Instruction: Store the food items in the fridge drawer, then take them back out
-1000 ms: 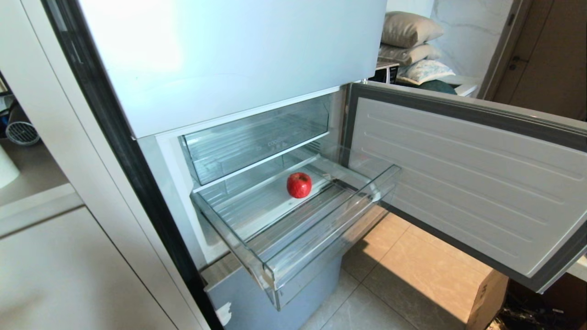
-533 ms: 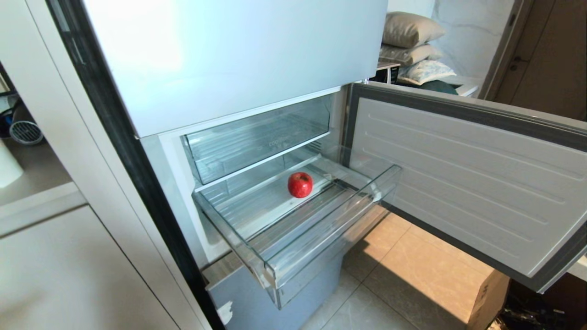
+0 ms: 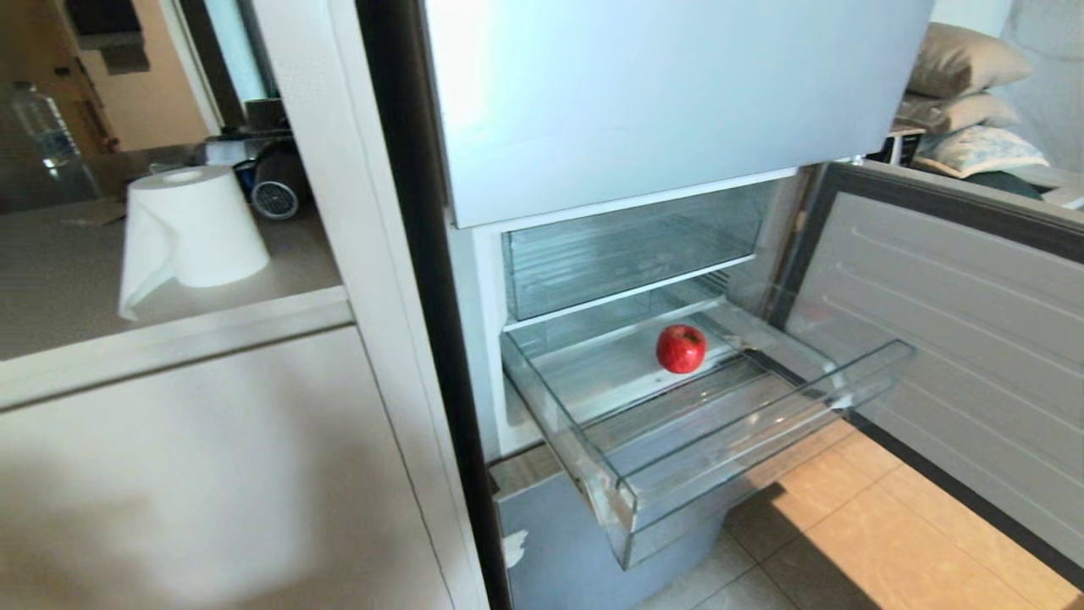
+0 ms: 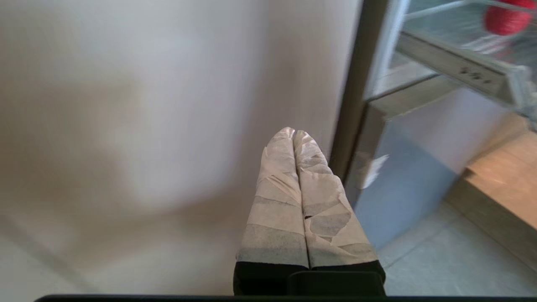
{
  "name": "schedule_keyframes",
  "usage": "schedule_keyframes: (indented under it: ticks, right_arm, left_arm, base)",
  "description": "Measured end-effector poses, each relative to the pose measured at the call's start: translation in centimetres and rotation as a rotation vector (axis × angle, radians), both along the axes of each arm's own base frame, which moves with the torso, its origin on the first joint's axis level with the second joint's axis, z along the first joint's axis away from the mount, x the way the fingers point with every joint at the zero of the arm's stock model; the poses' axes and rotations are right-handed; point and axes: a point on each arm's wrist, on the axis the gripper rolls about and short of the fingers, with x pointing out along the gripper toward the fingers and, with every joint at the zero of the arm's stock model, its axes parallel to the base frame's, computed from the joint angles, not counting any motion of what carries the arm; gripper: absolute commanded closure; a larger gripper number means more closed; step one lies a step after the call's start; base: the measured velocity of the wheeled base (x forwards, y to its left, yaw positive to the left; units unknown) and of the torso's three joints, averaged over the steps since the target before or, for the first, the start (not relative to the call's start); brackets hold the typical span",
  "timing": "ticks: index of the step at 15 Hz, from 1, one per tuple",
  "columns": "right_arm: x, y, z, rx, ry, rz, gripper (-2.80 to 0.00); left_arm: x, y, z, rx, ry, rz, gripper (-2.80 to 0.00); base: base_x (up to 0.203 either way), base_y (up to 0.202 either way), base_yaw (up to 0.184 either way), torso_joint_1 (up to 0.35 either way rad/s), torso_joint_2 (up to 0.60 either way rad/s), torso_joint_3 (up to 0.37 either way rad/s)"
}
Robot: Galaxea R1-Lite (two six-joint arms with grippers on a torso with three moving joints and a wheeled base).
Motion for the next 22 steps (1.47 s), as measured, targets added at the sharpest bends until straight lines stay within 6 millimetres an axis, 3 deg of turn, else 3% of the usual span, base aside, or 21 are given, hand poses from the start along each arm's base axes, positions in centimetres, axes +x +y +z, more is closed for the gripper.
schedule_keyframes:
  ticks: [6,10,13,16,19,22]
  right_arm:
    - [0.0,0.0,0.0,0.028,-0.001,-0.006,0.00]
    - [0.4,0.0,0.2,0.029,0.046,-0.008,0.00]
    - [2.0,0.0,3.0,0.071,0.091,-0.012,0.00]
    - [6.1,0.0,8.3,0.142,0.215,-0.027,0.00]
    - [12.8,-0.1,14.1,0.184,0.325,-0.057,0.00]
    - [19.5,-0.6,16.5,0.189,0.408,-0.151,0.00]
  left_arm:
    - [0.0,0.0,0.0,0.000,0.000,0.000,0.00]
    - [0.0,0.0,0.0,0.000,0.000,0.000,0.00]
    - [0.0,0.0,0.0,0.000,0.000,-0.001,0.00]
    - [0.0,0.0,0.0,0.000,0.000,0.000,0.00]
    - [0.0,0.0,0.0,0.000,0.000,0.000,0.00]
    - [0.0,0.0,0.0,0.000,0.000,0.000,0.00]
  base:
    - [0.001,-0.007,0.165,0.004,0.00,0.004]
    - [0.000,-0.002,0.020,0.001,0.00,0.001]
    - [0.000,0.000,0.000,0.000,0.00,0.000]
    - [0.000,0.000,0.000,0.000,0.00,0.000]
    - [0.000,0.000,0.000,0.000,0.00,0.000]
    - [0.000,0.000,0.000,0.000,0.00,0.000]
